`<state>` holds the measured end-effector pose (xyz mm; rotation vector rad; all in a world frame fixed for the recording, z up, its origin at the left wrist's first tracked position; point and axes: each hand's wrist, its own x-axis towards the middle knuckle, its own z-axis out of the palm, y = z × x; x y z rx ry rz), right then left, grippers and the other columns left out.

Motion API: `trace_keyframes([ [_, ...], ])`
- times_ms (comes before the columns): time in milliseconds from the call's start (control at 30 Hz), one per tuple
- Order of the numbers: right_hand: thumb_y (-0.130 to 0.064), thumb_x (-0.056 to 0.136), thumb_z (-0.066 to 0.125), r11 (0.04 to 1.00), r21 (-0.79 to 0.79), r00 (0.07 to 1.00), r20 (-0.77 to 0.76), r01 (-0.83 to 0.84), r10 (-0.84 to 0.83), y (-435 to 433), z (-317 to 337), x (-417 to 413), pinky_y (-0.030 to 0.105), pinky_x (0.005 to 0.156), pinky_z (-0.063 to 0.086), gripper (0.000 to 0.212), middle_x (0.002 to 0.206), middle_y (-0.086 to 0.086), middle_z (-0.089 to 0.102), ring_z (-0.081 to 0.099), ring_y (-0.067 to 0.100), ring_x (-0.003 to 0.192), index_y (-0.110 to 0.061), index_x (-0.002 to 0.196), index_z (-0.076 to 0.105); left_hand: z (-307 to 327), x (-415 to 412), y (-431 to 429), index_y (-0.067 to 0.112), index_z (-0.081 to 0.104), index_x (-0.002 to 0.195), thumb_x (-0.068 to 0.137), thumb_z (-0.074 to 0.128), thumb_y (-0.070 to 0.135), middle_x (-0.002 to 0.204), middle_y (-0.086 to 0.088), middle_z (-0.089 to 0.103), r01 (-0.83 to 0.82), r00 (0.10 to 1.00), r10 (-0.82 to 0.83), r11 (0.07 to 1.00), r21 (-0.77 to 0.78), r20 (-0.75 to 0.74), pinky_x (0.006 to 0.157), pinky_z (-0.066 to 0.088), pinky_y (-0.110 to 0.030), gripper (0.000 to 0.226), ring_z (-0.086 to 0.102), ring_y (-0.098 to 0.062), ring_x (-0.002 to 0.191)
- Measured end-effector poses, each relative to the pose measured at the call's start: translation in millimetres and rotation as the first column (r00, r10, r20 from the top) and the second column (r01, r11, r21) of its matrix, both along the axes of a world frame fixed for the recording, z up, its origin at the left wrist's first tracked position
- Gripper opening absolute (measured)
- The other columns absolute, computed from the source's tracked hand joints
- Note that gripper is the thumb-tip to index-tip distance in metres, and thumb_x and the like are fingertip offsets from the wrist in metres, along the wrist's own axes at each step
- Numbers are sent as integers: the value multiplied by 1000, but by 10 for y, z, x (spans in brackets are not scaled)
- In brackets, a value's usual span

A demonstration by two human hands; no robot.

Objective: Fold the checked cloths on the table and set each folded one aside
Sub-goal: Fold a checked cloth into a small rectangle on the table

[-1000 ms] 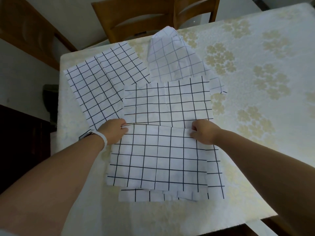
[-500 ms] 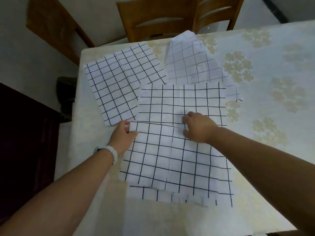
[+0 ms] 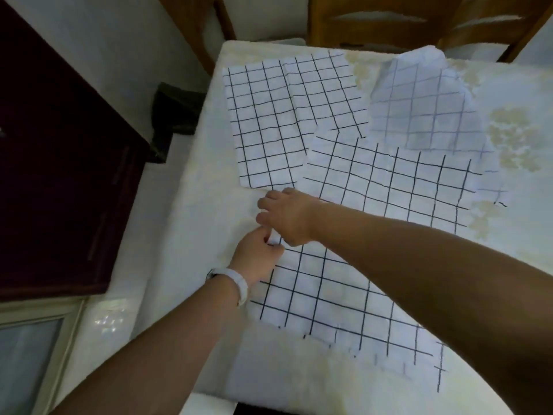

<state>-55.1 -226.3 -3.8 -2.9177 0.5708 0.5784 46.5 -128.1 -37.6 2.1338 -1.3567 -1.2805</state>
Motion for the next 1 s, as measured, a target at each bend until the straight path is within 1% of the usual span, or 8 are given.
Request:
trace_keyframes([
  [133, -27, 84, 61, 995, 2, 990, -97, -99, 99, 60, 9, 143, 41, 100, 38, 39, 118, 0, 52, 45, 23, 114, -24, 123, 55, -26, -21, 229, 23, 58, 82, 86, 56, 12, 78, -3, 63, -96, 994, 96, 995, -1, -52, 57, 40, -24, 12, 59, -19, 71],
  [233, -24, 86, 59, 989, -4, 974, -173, -146, 143, 123, 0, 164, 38, 97, 40, 29, 109, -2, 58, 51, 21, 107, -24, 115, 59, -24, -50, 437, 23, 49, 75, 86, 56, 14, 66, 4, 49, -134, 990, 135, 991, 24, -48, 48, 33, -17, 16, 45, -10, 57],
  [400, -18, 88, 55, 991, -21, 966, -228, -130, 122, 167, 35, 108, 40, 96, 43, 24, 108, -2, 61, 51, 21, 104, -22, 111, 62, -84, -138, 797, 17, 38, 66, 80, 54, 15, 61, 3, 40, -203, 974, 211, 975, 94, -86, 48, 28, -25, 22, 34, -13, 53],
  [600, -15, 89, 50, 993, -97, 984, -172, -66, 49, 182, 273, -103, 34, 84, 44, 22, 105, 0, 60, 52, 22, 100, -19, 109, 60, 60, -156, 939, 18, 35, 63, 81, 53, 18, 57, 0, 34, -246, 969, 246, 969, 22, -34, 50, 26, -28, 25, 29, -15, 52],
  [700, -12, 90, 48, 990, -140, 995, -102, 4, -18, 210, 475, -250, 35, 79, 43, 23, 102, 3, 60, 53, 24, 99, -16, 109, 60, 243, -85, 849, 16, 35, 63, 83, 52, 17, 56, 0, 37, -213, 975, 217, 975, -67, 45, 49, 28, -28, 26, 31, -17, 52],
  [767, -11, 89, 47, 981, -183, 997, -41, 62, -70, 218, 630, -365, 37, 79, 43, 25, 102, 6, 60, 55, 27, 100, -14, 110, 60, 384, -14, 748, 14, 44, 65, 84, 53, 17, 58, 2, 48, -164, 979, 177, 979, -120, 104, 51, 34, -29, 21, 41, -19, 53],
  [867, -14, 92, 47, 959, -251, 991, 23, 134, -133, 244, 826, -543, 36, 78, 44, 28, 108, 8, 60, 55, 28, 101, -13, 117, 59, 622, 82, 570, 16, 55, 71, 85, 53, 16, 71, -1, 59, -78, 975, 118, 976, -202, 189, 57, 43, -30, 13, 55, -23, 67],
  [1000, -13, 91, 48, 921, -295, 967, 107, 254, -232, 346, 1011, -821, 37, 80, 45, 31, 106, 6, 59, 55, 27, 98, -14, 120, 57, 923, 71, 419, 22, 58, 80, 90, 52, 19, 84, 4, 58, 93, 949, 8, 947, -306, 314, 62, 38, -27, 12, 53, -18, 74],
])
